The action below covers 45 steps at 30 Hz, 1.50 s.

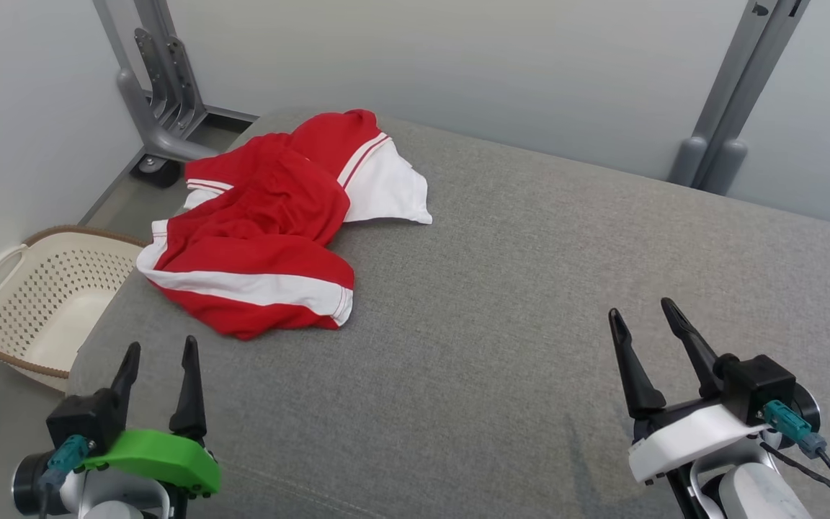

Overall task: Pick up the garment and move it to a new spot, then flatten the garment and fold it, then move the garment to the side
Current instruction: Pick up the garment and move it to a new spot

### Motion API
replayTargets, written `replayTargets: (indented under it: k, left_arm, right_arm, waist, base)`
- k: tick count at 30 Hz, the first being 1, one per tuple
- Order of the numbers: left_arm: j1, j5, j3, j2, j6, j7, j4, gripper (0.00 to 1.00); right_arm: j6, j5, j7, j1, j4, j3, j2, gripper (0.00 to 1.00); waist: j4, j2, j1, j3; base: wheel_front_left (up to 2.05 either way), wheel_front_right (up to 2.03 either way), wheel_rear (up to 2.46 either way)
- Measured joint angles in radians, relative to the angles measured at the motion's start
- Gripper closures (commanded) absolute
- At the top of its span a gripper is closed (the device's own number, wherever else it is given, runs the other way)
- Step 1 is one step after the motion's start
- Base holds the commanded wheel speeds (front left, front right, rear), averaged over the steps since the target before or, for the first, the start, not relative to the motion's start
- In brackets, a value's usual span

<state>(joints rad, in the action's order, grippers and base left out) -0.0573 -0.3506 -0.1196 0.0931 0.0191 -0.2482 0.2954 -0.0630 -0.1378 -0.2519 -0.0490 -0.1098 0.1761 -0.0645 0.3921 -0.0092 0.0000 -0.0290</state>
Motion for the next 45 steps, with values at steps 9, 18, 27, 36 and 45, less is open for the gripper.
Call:
replayTargets:
  k: [9, 18, 27, 36, 45]
  left_arm:
    - [-0.029, -0.062, 0.057, 0.025, 0.000, 0.053, -0.055, 0.00]
    - [-0.194, -0.133, 0.099, 0.057, -0.013, 0.158, -0.091, 0.00]
    - [-0.310, -0.196, 0.130, 0.084, -0.020, 0.271, -0.073, 0.00]
    - [-0.430, -0.277, 0.196, 0.082, 0.008, 0.367, 0.002, 0.00]
    - [-0.537, -0.290, 0.179, 0.081, 0.027, 0.434, 0.087, 0.00]
  right_arm:
    - [-0.007, 0.030, 0.000, 0.031, 0.008, 0.001, -0.029, 0.00]
    - [-0.007, 0.045, 0.006, 0.087, 0.047, -0.015, -0.072, 0.00]
    - [-0.007, 0.061, 0.028, 0.128, 0.091, -0.041, -0.116, 0.00]
    - [-0.011, 0.072, 0.061, 0.163, 0.139, -0.054, -0.153, 0.00]
    - [-0.016, 0.086, 0.087, 0.225, 0.217, -0.093, -0.204, 0.00]
  waist:
    - [-0.007, 0.0000, 0.0000, 0.058]
    - [-0.034, 0.0000, 0.0000, 0.153]
    - [-0.063, 0.0000, 0.0000, 0.253]
    - [-0.096, 0.0000, 0.0000, 0.371]
    - [-0.115, 0.0000, 0.0000, 0.508]
  base:
    - [0.00, 0.00, 0.00]
    - [0.00, 0.00, 0.00]
    - [0.00, 0.00, 0.00]
    - [0.00, 0.00, 0.00]
    - [0.00, 0.00, 0.00]
